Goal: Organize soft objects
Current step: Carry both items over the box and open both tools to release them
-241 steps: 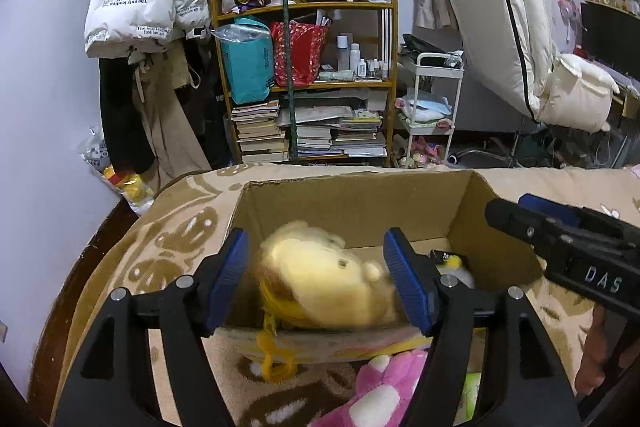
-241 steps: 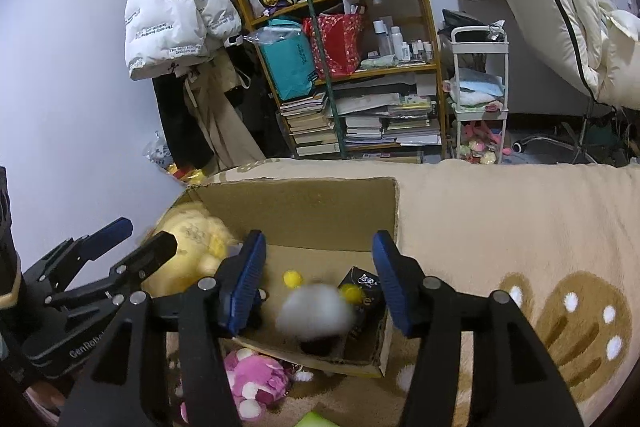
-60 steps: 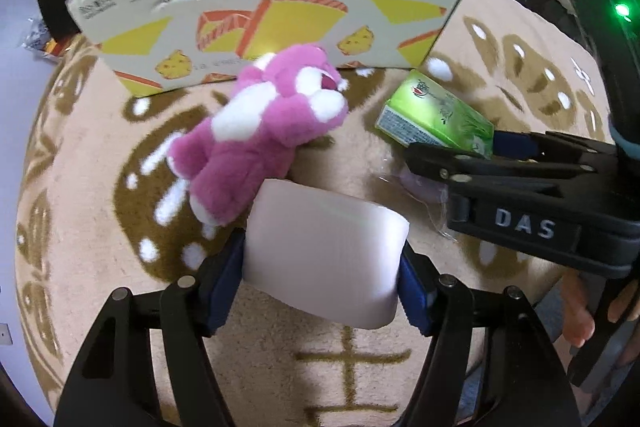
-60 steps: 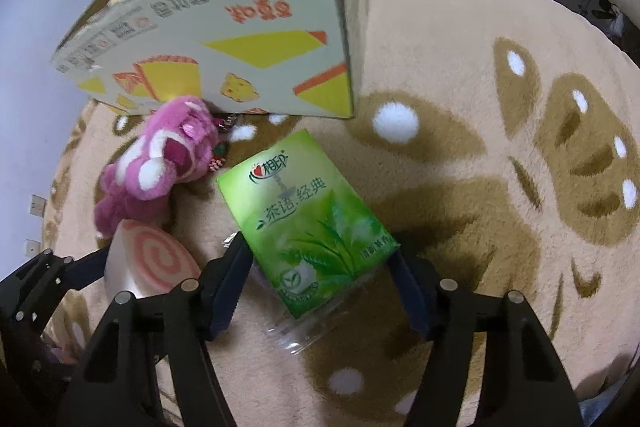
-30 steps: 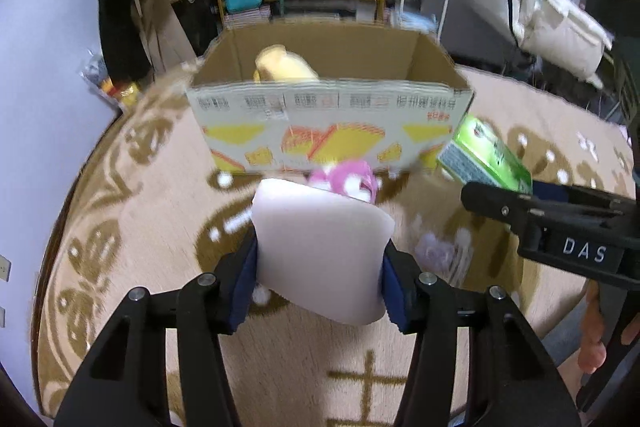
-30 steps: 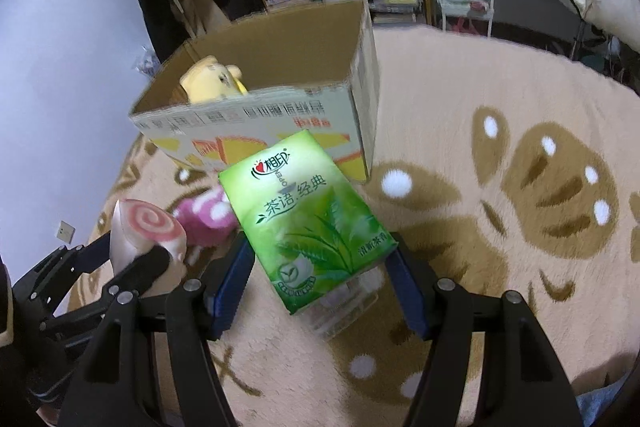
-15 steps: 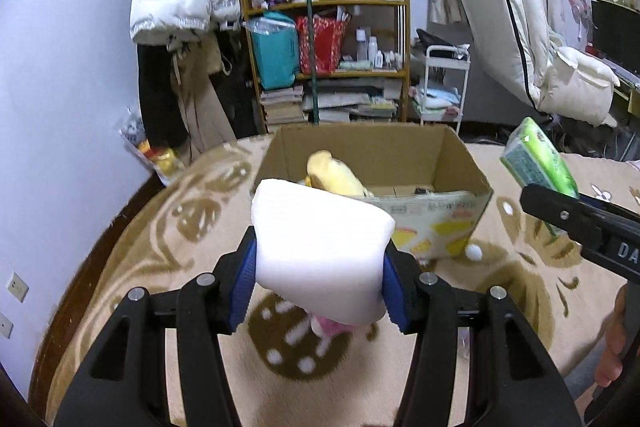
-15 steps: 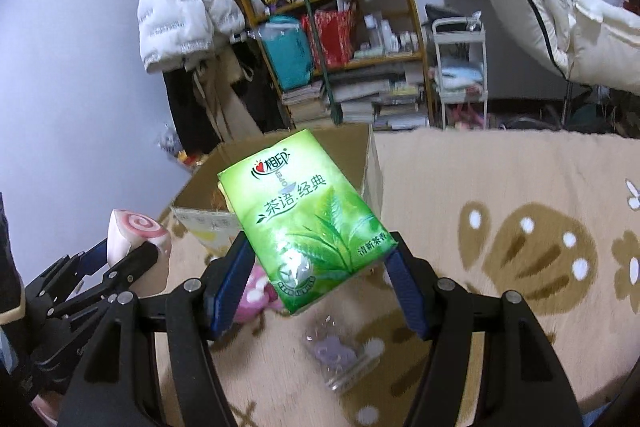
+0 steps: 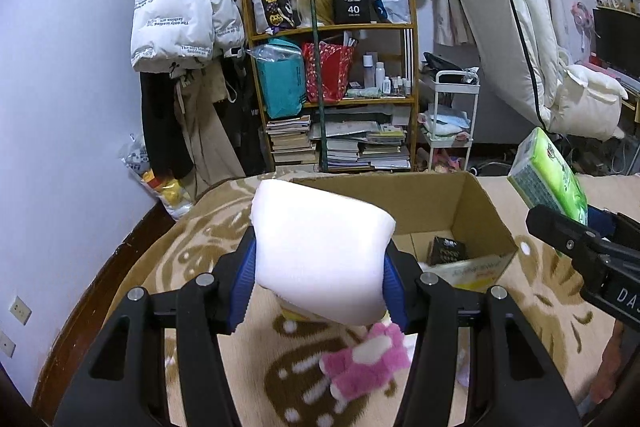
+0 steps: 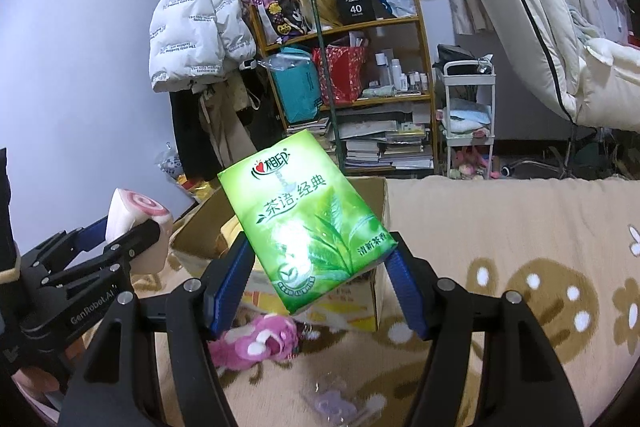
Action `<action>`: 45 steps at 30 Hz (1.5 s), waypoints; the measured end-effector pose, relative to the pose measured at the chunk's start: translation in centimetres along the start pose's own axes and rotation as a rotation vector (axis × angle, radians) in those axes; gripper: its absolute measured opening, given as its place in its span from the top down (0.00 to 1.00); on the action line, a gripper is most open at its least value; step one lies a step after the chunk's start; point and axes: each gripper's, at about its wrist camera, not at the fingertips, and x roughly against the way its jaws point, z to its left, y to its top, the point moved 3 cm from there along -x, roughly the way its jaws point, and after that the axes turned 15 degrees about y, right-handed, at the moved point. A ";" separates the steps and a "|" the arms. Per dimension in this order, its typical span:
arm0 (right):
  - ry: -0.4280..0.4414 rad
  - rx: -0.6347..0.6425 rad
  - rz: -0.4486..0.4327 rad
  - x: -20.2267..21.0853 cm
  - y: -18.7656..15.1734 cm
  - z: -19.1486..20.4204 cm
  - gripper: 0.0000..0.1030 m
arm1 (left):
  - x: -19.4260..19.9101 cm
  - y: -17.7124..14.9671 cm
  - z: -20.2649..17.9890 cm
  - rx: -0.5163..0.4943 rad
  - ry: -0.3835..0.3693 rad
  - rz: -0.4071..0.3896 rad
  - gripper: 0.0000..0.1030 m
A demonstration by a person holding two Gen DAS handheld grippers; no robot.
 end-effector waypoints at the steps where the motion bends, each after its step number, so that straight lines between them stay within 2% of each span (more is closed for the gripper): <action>1: 0.001 -0.001 -0.002 -0.3 0.2 -0.1 0.32 | -0.4 0.1 -0.1 0.001 0.001 0.003 0.48; 7: -0.012 0.011 -0.022 -1.6 1.1 -0.8 0.32 | -2.4 0.7 -0.6 -0.009 0.032 -0.015 0.48; 15: -0.067 0.062 0.001 -4.1 1.1 -1.0 0.32 | -4.5 0.9 -0.9 0.000 0.038 -0.016 0.47; 22: -0.089 0.046 0.012 -5.7 0.8 -1.6 0.32 | -5.7 0.7 -0.8 0.016 0.027 -0.001 0.47; 29: -0.065 0.040 0.040 -7.3 0.5 -1.5 0.32 | -6.9 0.1 -1.0 0.013 0.011 0.031 0.46; 34: -0.016 -0.008 0.059 -8.2 0.1 -1.6 0.31 | -7.7 -0.2 -1.0 0.015 0.000 0.056 0.44; 39: -0.008 0.005 0.081 -8.8 -0.4 -1.3 0.31 | -8.4 -0.7 -0.9 0.030 -0.028 0.112 0.39; 45: -0.015 0.002 0.080 -8.8 -0.5 -1.2 0.31 | -8.7 -0.9 -0.9 0.033 -0.029 0.127 0.35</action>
